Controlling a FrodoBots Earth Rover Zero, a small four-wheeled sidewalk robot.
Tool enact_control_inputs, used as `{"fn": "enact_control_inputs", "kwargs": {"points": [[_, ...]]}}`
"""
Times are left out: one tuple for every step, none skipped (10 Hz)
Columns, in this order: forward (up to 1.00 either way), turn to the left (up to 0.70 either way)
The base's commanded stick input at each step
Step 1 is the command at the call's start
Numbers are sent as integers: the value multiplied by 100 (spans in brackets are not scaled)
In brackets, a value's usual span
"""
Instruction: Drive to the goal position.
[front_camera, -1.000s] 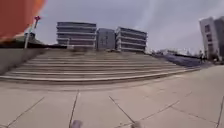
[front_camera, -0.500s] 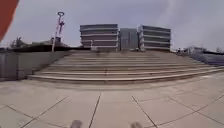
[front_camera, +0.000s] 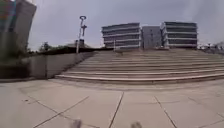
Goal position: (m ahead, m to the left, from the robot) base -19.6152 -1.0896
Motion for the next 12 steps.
{"fn": "enact_control_inputs", "kwargs": {"points": [[0, 100], [0, 100], [0, 100], [0, 100], [0, 100], [0, 86], [0, 31], [0, 0], [0, 0], [0, 0], [0, 0], [0, 0]]}}
